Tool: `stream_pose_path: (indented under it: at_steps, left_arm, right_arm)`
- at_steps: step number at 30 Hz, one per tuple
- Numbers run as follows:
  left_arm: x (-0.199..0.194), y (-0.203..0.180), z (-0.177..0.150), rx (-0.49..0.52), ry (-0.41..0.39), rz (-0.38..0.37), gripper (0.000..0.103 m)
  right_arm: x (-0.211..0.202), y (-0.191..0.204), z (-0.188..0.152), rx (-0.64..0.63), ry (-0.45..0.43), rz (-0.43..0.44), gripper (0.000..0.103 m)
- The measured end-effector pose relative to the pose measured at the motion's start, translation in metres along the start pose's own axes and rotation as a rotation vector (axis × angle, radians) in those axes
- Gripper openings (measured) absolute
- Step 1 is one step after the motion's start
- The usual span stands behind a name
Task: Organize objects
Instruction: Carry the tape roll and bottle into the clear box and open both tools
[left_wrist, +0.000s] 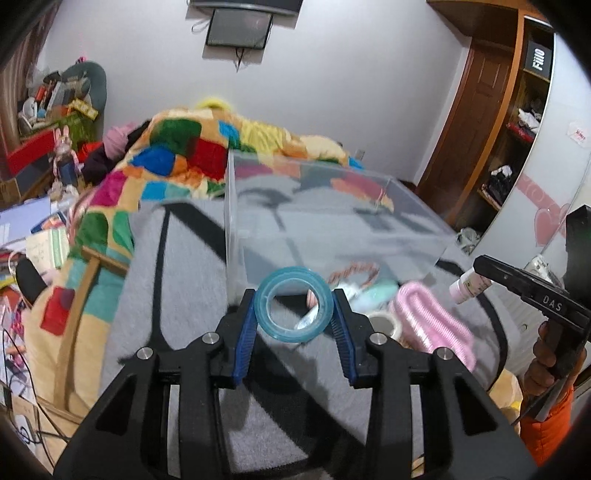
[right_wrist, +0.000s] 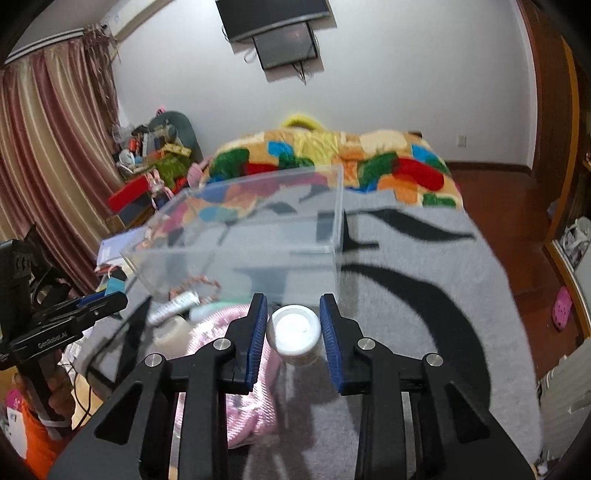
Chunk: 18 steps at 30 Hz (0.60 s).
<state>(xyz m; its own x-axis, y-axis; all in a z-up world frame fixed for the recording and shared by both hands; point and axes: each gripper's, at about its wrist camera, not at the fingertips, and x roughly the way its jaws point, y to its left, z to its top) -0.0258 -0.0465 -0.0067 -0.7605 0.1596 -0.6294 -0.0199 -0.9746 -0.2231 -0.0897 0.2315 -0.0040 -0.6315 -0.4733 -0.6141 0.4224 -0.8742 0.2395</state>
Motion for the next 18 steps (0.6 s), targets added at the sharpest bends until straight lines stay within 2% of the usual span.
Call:
stream_pose_path:
  at_steps: [4,9,14,18]
  left_arm:
    - [-0.009,-0.003,0.020,0.024,-0.048,0.005,0.039]
    - [0.001,-0.008,0.045,0.061,-0.062,0.036,0.039]
    - [0.027,-0.004,0.063,0.062,-0.019,0.035,0.039]
    - [0.054,-0.001,0.071,0.061,0.043,0.034,0.039]
  right_arm:
    - [-0.010,0.009,0.015,-0.029,-0.046,0.011,0.027]
    - [-0.015,0.023,0.041,-0.063,-0.110,0.006,0.027]
    - [-0.002,0.031,0.065,-0.078,-0.147,-0.010,0.027]
    - [0.024,0.033,0.078,-0.086,-0.119,-0.036,0.027]
